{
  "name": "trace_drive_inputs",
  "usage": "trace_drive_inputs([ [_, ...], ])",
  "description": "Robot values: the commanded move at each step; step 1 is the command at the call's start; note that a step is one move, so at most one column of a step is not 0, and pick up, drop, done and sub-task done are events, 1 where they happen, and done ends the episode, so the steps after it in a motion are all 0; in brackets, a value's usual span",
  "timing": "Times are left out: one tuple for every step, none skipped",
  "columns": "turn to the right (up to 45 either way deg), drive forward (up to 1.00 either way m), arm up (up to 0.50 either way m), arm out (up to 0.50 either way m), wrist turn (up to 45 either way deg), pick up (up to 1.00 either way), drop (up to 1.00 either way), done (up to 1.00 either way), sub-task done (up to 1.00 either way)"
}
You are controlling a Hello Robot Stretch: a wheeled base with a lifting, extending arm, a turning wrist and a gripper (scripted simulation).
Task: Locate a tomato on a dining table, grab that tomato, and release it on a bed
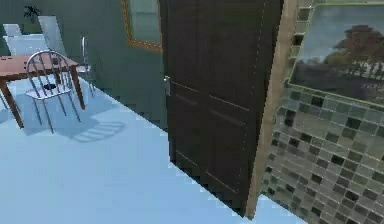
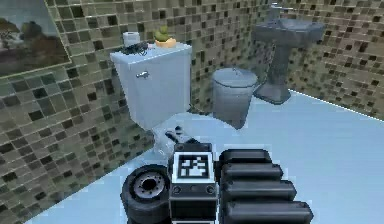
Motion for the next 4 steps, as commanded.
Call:
trace_drive_inputs([
  [-45.0,0.00,0.00,0.00,0.0,0.00,0.00,0.00,0.00],
  [-27.0,0.00,0.00,0.00,0.0,0.00,0.00,0.00,0.00],
  [0.0,0.25,0.00,0.00,0.0,0.00,0.00,0.00,0.00],
  [33.0,0.00,0.00,0.00,0.0,0.00,0.00,0.00,0.00],
])
